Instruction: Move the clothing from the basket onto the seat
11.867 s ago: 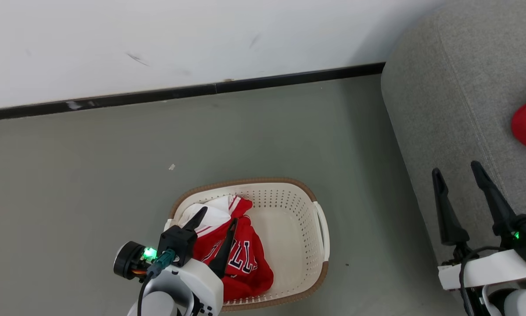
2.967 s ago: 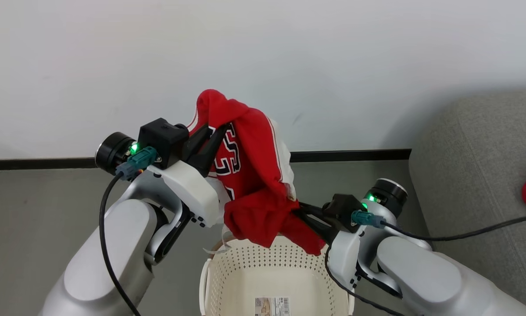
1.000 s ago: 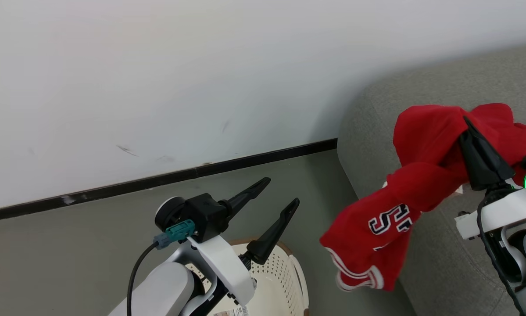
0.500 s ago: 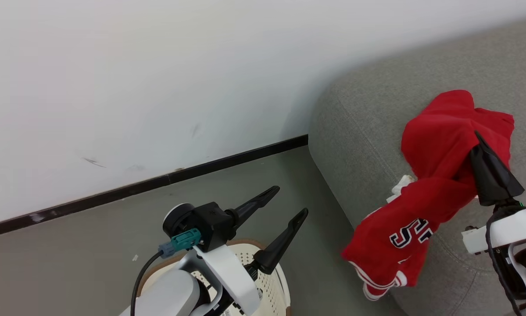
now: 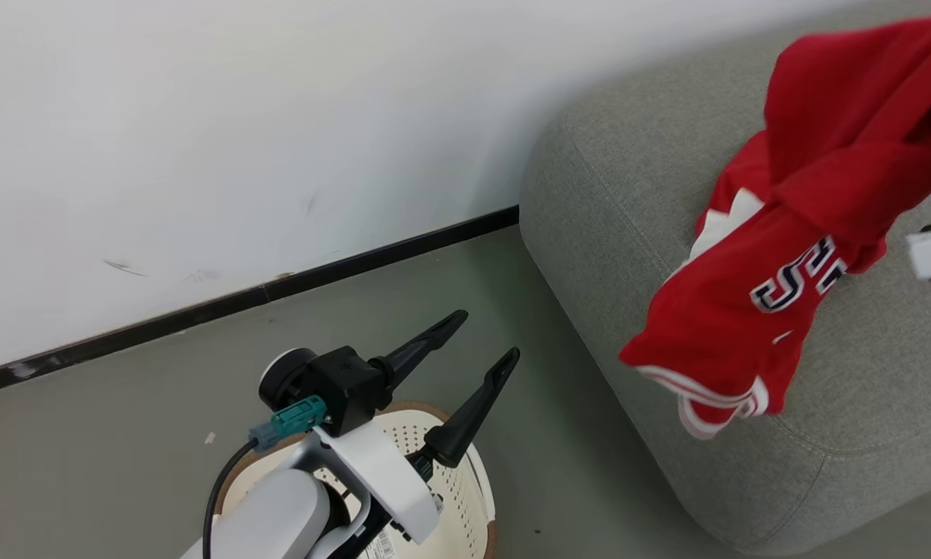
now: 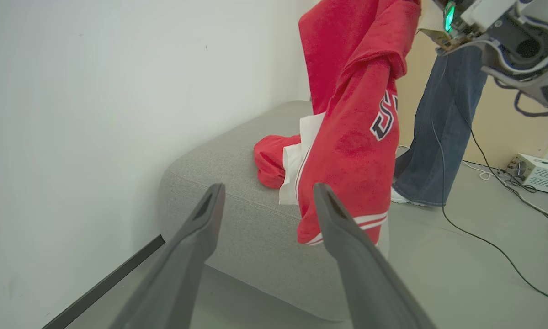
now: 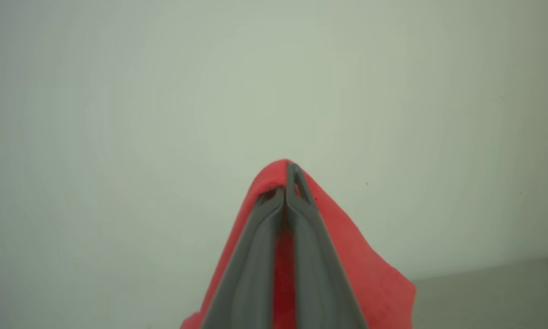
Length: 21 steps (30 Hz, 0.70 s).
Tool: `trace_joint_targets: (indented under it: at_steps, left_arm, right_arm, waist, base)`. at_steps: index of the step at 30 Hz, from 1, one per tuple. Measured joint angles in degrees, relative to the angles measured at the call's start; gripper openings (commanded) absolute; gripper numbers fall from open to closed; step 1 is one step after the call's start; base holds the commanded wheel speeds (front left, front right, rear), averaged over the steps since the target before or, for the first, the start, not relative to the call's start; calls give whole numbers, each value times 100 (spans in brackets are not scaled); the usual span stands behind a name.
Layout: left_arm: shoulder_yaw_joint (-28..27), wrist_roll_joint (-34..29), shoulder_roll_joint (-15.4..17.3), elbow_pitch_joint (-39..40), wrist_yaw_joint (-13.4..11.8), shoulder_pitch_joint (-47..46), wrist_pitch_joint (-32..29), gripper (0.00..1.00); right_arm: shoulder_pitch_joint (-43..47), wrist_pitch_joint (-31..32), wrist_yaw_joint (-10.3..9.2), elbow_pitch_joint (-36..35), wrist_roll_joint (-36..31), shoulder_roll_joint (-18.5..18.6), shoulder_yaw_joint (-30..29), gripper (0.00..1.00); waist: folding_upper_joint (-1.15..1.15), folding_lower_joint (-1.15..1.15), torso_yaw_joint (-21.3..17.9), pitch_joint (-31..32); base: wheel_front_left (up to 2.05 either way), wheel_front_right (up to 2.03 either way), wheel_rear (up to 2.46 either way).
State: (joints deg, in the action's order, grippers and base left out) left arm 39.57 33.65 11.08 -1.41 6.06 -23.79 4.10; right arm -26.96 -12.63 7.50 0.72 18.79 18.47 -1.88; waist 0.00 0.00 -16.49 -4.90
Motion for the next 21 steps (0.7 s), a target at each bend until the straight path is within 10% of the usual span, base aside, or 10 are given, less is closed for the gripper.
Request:
trace_joint_targets:
  at_steps: [21]
  left_arm:
    - [-181, -162, 208, 448, -146, -163, -113, 100]
  right_arm:
    - [-1863, 721, 0, 15, -218, 1127, -1605, 0]
  waist:
    - [0, 0, -145, -689]
  base:
    - [0, 0, 0]
